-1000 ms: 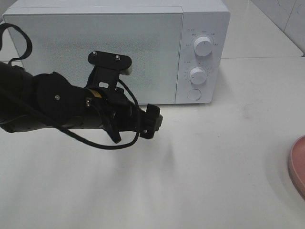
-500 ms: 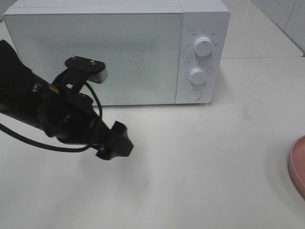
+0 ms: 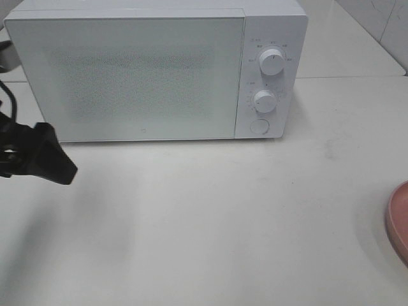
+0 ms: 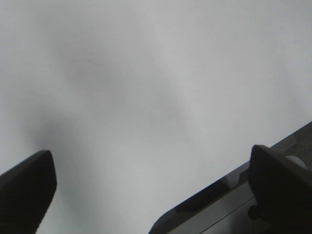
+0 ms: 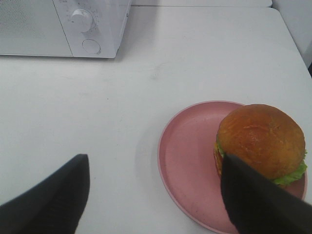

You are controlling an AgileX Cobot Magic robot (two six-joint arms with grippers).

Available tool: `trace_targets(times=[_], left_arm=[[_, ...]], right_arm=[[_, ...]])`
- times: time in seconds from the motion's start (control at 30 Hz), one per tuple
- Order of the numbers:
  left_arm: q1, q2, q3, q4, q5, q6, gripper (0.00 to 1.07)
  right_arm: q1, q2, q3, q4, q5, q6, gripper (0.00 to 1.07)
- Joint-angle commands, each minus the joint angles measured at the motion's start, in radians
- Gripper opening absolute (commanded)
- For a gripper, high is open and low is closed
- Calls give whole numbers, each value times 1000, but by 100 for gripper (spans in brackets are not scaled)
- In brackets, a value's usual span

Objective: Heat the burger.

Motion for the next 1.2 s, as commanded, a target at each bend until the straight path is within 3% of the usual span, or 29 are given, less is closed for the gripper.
trace_targets(times=[0.03,0.17,0.2,0.23,0.4,0.67,0.97,1.03,1.2], left_arm=[[88,-72,5,27,91,-32,100],[213,-163,5,157,169,-146,100],[213,-163,5,157,169,-146,100],[252,-206,5,204,189,-197,100],[283,-308,5,298,213,-283,100],[283,-455,46,326,237,-291,100],[283,-635,226,322,217,-291,100],[283,-734,299,318,168,-292,100],[283,-820,304,316,174,-320,100]], right_arm=[[-6,-26,2,1,-7,-12,73],[-6,-26,2,1,-7,-12,73],[-6,-26,2,1,-7,-12,73],[-6,-26,2,1,-7,-12,73],[-6,-26,2,1,-7,-12,73],[-6,-26,2,1,-7,-12,73],[-6,-26,2,1,-7,-12,73],[-6,-26,2,1,-7,-12,73],[-6,-26,2,1,-7,-12,73]])
